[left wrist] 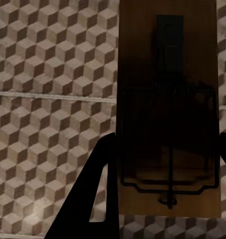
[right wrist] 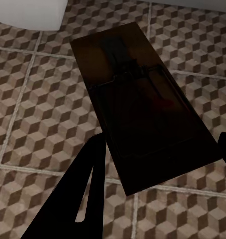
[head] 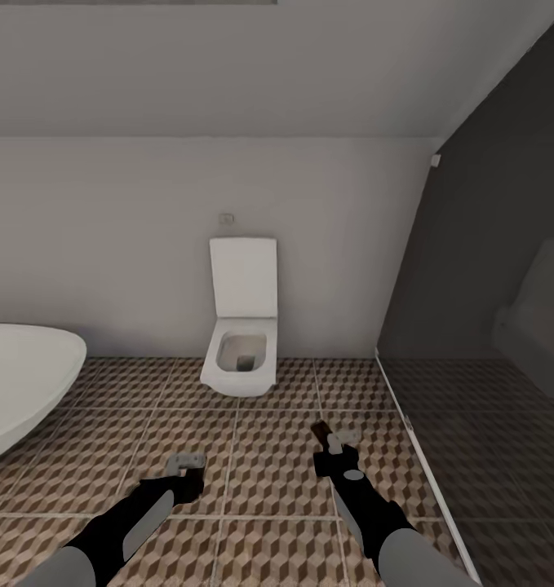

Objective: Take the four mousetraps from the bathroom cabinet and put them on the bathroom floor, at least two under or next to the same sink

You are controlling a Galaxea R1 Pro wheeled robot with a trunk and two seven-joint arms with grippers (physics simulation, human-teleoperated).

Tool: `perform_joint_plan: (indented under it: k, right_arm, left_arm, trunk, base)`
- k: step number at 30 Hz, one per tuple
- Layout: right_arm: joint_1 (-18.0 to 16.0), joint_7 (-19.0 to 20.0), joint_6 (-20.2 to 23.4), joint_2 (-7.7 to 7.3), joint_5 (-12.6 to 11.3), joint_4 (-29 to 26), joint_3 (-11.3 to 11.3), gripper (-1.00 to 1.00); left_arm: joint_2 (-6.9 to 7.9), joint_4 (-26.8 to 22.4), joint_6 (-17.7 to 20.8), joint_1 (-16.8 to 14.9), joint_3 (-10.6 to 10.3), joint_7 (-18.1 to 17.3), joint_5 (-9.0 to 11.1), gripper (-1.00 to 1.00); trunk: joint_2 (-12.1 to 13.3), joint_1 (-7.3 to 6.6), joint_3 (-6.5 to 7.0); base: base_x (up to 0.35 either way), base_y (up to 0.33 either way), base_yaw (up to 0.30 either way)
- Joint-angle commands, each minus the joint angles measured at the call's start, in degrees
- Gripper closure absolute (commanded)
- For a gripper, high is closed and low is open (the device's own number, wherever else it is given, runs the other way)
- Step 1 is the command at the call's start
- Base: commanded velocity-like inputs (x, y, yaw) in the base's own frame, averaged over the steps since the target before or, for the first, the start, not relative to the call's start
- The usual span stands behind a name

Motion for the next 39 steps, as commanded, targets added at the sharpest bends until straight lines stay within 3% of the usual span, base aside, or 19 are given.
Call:
perform_joint_plan:
  k: [1, 39]
  right_arm:
    - [-0.02, -0.44, 0.28, 0.03, 0.59, -0.06, -0.01, 1.0]
    - [-0.02, -0.44, 0.28, 0.03, 0.75, -0.06, 0.11, 1.0]
  left_arm:
    - [0.09, -0.14, 0.1, -0.06, -0.4, 0.64, 0.5, 1.0]
    - [0.09, -0.14, 0.1, -0.06, -0.4, 0.64, 0.51, 1.0]
  trunk:
    - [-0.45, 0.22, -0.33]
    - [-15.69, 8.57, -10.62]
  base:
    - [0.0, 0.0, 0.0]
    - [0.0, 0.0, 0.0]
